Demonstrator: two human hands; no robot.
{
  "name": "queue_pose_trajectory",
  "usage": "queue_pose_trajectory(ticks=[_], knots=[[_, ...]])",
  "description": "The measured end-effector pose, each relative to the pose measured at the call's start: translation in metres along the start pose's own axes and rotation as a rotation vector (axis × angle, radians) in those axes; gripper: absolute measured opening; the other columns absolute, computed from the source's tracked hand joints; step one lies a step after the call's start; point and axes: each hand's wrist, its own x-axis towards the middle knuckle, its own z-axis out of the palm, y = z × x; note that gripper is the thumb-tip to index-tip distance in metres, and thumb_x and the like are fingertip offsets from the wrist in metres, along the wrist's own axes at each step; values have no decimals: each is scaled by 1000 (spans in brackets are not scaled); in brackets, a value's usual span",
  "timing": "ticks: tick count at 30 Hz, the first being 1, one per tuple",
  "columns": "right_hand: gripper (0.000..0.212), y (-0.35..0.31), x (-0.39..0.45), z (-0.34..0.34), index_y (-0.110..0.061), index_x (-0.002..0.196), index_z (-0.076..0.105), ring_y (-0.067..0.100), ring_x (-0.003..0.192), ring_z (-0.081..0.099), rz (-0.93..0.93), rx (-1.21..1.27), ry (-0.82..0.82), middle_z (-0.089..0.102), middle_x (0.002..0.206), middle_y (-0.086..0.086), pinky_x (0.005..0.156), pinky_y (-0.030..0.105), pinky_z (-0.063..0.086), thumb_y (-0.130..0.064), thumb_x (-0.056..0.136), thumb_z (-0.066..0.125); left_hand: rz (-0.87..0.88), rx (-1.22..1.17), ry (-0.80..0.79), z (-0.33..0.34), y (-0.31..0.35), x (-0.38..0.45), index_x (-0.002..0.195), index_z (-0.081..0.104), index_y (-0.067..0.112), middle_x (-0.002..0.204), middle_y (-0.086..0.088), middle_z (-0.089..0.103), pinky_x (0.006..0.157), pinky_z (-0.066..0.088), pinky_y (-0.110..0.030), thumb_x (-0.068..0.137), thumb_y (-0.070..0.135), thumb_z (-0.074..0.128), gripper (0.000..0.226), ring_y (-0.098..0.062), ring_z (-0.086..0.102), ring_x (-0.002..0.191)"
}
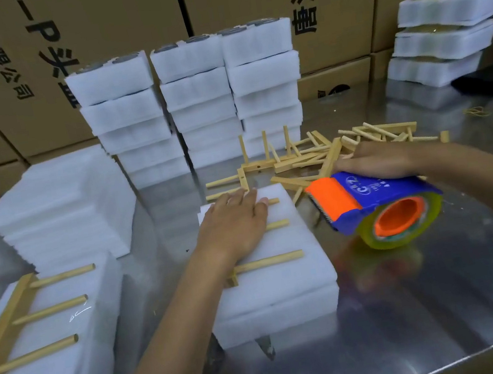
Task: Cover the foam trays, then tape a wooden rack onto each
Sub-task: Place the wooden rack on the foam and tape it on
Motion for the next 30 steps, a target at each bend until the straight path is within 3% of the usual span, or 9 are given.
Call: queue_pose_trajectory(ticks=[4,7,11,13,15,18,21,25,30], knots=[[57,50,-17,-13,-23,101,67,21,87,64,120,6,54,67,96,3,75,35,46,-73,88,41,5,45,-12,-1,4,0,159,21,27,167,5,15,123,9,-40,106,52,17,59,-18,10,153],[61,54,-22,-10,-17,85,71,22,77,65,102,-3,110,69,83,6,65,32,42,-70,89,43,-12,118,-37,-6,8,-3,160,12,29,169,2,8,122,5,-45,105,54,13,60,-22,3,155],[59,46,-21,-6,-15,76,67,23,74,65,82,-35,129,68,78,6,65,34,44,-68,89,44,109,544,254,-15,32,-10,159,13,19,167,-12,9,121,10,-53,107,40,34,60,-34,2,154],[59,46,-24,-7,-14,78,67,23,75,64,85,-24,147,67,79,7,66,33,44,-67,90,44,264,418,299,-19,51,-4,148,38,15,157,-13,35,118,25,-47,101,21,47,48,-33,26,147],[60,46,-26,-6,-13,80,68,23,74,64,87,-15,155,67,79,8,65,33,43,-66,91,43,296,74,134,-23,72,0,124,60,15,128,-10,62,101,43,-41,101,20,46,28,-31,52,122],[61,47,-26,-5,-13,82,69,22,75,63,97,-18,169,67,80,8,64,32,42,-67,91,41,259,-219,-158,-16,95,4,80,61,20,91,-6,71,80,51,-37,103,30,45,30,-24,63,89],[61,47,-26,-3,-15,78,67,22,75,63,103,-41,187,67,78,6,63,32,41,-69,90,41,208,-420,-183,-4,94,7,87,65,10,79,-2,74,84,55,-40,98,27,53,23,-14,63,72],[59,38,-24,2,-17,68,60,20,69,59,73,-149,250,62,70,3,59,32,35,-69,89,41,195,-578,-122,2,83,9,89,72,8,86,-12,74,82,56,-40,93,24,63,18,-13,63,75],[53,22,-20,15,-24,67,51,14,64,49,70,-383,351,54,69,-2,56,30,30,-70,89,37,206,-527,-71,10,84,9,75,71,19,71,11,67,73,45,-26,90,23,65,16,-8,58,74]])
